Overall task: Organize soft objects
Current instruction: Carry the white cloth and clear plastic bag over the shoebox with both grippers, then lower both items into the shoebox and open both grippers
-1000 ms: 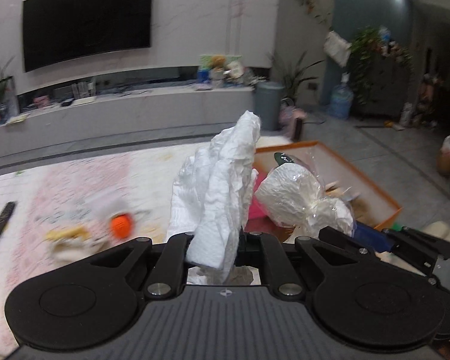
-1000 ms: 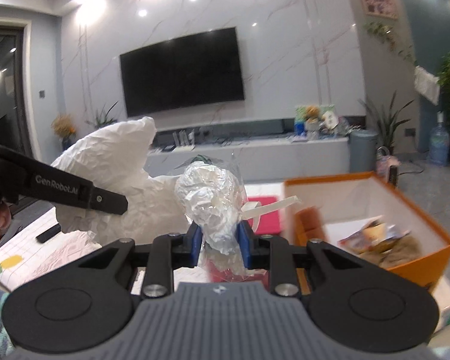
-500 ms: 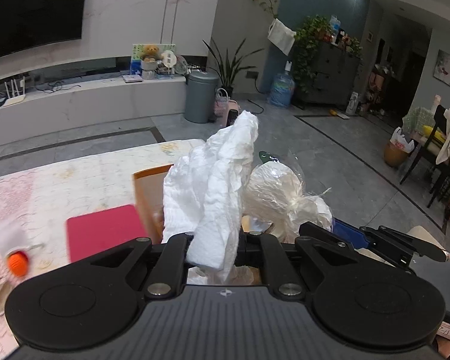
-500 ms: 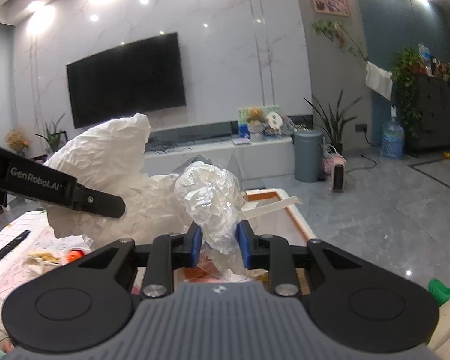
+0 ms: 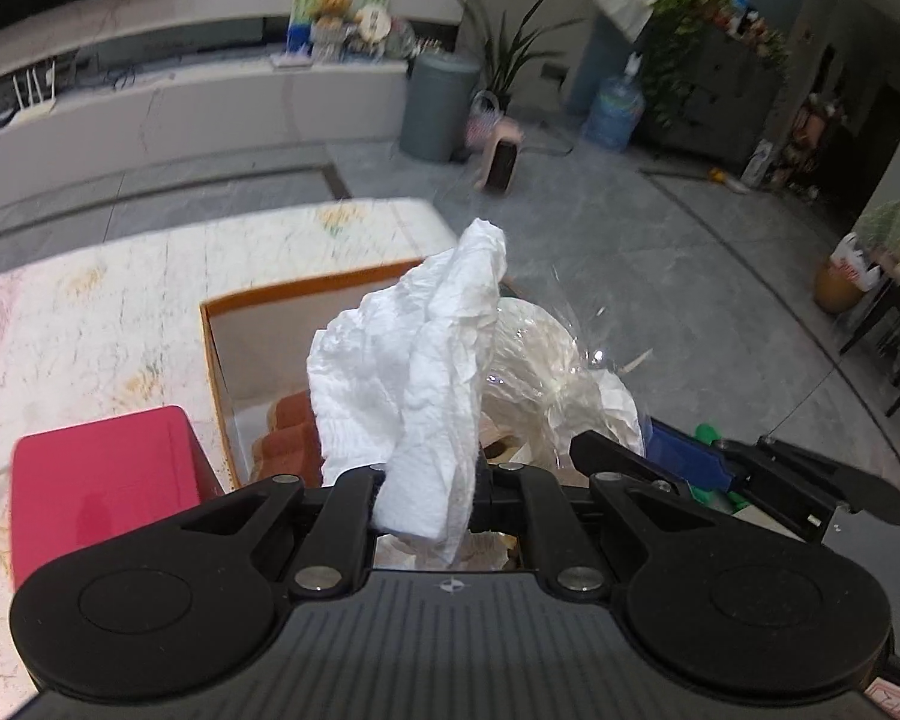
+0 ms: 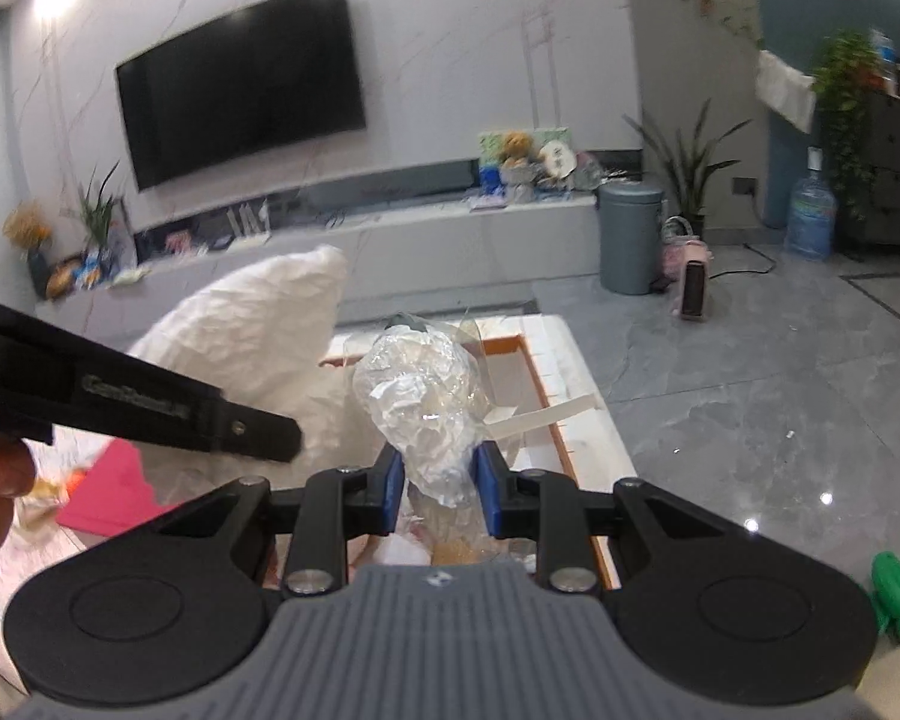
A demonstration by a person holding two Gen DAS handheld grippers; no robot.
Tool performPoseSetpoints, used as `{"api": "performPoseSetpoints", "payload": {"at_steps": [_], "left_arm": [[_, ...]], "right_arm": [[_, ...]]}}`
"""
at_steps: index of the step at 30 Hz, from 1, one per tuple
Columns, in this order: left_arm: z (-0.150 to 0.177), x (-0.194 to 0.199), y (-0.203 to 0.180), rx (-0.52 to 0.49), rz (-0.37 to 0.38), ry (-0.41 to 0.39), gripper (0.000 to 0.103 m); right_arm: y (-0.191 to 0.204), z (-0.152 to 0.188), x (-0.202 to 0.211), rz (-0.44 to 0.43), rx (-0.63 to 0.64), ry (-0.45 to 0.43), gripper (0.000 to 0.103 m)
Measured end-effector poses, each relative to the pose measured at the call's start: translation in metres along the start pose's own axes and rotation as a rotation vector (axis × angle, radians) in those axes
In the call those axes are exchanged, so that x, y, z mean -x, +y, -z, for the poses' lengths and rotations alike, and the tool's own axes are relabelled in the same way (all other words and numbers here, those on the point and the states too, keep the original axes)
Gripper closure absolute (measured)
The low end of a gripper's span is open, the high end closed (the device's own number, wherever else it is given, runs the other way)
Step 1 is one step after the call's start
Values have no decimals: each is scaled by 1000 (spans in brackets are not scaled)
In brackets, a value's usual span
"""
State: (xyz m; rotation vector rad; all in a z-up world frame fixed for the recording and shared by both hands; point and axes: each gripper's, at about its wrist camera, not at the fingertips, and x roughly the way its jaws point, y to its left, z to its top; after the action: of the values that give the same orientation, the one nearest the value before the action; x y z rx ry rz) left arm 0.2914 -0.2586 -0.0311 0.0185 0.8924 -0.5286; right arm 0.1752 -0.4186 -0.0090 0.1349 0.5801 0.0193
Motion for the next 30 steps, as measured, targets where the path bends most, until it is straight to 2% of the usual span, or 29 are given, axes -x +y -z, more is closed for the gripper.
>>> {"api": "performPoseSetpoints", "payload": {"at_steps": [9, 14, 22, 30], "left_arm": [[-5, -51, 11, 54, -55, 122, 93], [-7, -68, 19, 100, -74, 192, 93], [-5, -80, 14, 59, -123, 252, 93], [-5, -95, 7, 22, -168, 314, 92]], "right_arm": [[-10, -9, -67, -16, 80, 152, 79], [-7, -7, -92, -11, 146, 201, 79], [8, 1, -109, 14, 311, 245, 78], [10, 1, -122, 34, 341, 320, 76]]}}
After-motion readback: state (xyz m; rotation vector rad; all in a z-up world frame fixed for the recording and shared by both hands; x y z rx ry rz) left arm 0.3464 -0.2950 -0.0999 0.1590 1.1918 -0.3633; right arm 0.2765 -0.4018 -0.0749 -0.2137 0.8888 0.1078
